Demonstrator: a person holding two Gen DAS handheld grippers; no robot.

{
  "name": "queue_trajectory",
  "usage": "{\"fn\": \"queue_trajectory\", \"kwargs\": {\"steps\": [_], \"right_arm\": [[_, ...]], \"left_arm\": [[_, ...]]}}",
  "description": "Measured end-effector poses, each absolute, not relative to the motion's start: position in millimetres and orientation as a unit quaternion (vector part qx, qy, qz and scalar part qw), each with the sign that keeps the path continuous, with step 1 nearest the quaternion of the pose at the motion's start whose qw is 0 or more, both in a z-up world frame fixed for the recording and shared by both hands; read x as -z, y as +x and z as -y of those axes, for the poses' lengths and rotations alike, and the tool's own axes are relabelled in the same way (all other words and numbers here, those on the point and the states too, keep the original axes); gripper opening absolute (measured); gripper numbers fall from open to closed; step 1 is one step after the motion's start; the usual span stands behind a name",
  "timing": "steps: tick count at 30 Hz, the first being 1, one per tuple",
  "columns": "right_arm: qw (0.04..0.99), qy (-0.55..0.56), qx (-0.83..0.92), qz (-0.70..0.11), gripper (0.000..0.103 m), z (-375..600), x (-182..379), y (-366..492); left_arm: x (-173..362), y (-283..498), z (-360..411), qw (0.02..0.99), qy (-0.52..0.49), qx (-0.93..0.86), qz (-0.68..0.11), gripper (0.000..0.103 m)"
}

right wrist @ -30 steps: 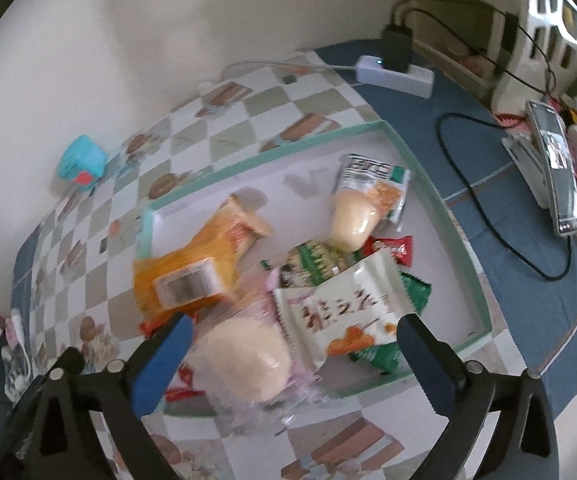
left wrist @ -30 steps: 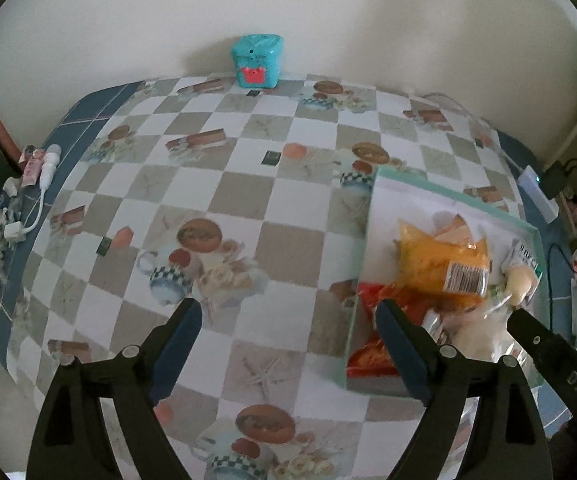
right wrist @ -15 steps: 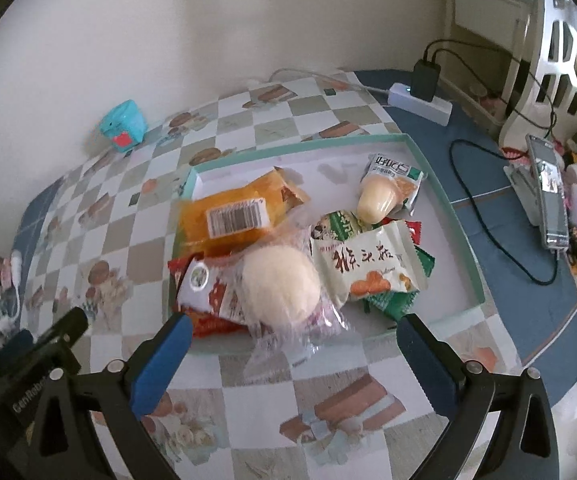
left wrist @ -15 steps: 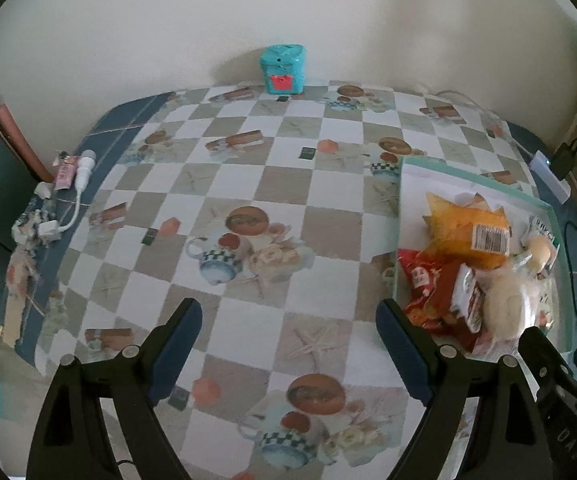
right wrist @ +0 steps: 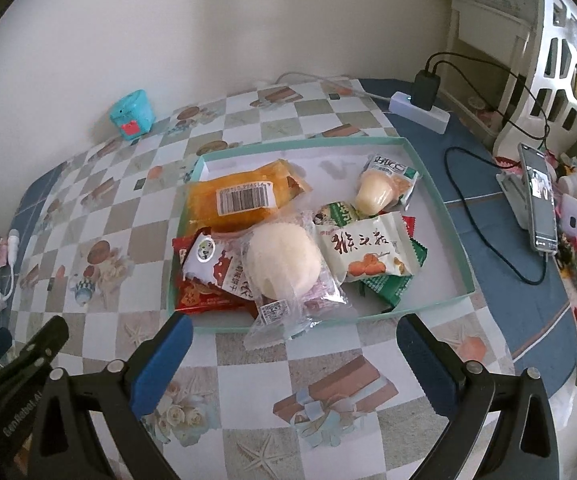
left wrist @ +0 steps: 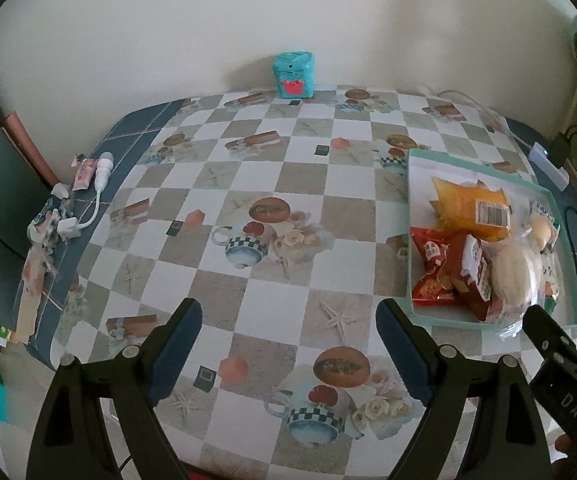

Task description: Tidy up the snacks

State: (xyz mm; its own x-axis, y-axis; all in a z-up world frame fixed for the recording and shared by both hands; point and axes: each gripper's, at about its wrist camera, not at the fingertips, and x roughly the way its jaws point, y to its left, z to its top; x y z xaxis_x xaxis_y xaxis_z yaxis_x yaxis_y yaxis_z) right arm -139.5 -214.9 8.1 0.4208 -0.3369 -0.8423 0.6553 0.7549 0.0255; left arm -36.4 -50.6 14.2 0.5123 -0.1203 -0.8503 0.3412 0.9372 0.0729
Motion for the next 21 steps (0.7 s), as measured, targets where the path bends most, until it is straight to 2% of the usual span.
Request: {"fn": "queue_trajectory", "kwargs": {"steps": [21], "right_arm": [[0.829,0.161,0.289,-0.451,0.103,205,-10,-133]], "left_arm": [[-3,-23,38,0.851,0.109,0.093,-0.505,0.089]]}}
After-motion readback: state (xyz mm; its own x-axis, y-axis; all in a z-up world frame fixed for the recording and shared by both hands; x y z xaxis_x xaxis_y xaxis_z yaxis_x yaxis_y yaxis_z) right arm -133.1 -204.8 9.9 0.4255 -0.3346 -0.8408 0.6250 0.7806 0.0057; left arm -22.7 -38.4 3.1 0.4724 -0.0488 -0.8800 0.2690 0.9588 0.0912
